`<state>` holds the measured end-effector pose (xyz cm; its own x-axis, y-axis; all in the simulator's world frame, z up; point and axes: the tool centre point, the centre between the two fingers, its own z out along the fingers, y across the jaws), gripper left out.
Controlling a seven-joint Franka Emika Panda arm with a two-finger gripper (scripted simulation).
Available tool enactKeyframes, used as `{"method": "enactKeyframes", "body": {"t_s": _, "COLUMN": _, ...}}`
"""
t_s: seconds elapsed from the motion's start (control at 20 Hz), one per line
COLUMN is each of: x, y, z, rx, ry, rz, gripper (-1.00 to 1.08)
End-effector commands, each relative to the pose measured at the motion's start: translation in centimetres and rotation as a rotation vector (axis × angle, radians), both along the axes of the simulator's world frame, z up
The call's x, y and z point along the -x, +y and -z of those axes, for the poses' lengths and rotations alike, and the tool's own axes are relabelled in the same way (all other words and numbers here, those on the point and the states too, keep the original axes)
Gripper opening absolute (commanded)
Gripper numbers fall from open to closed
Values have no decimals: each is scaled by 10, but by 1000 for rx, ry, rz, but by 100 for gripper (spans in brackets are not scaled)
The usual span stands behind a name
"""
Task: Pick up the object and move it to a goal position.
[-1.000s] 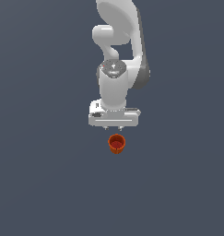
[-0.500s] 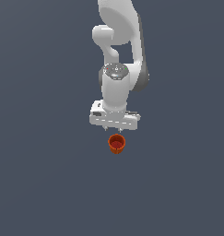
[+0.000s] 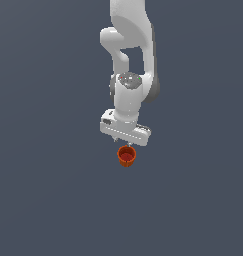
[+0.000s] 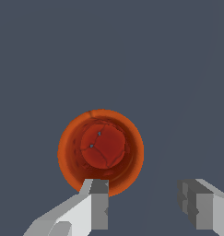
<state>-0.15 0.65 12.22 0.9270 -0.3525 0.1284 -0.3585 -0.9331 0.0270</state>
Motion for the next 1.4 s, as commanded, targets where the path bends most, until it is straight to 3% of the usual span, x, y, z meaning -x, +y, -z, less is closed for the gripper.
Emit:
{"method": "enactKeyframes", "body": {"t_s": 0.0, "x": 1, "y": 0, "z": 4, "rx": 5, "ry": -21, "rz": 54, "gripper": 28}}
{"method": "enactKeyframes", "body": {"t_s": 0.75, "x": 8, "y": 0, "z": 22, "rx": 9, "ry": -133, "rz": 311, "gripper": 28}}
{"method": "enactKeyframes", "body": {"t_s": 1.35, "x": 9, "y": 0, "z": 25, "rx": 5, "ry": -155, "rz": 358, "gripper": 28}}
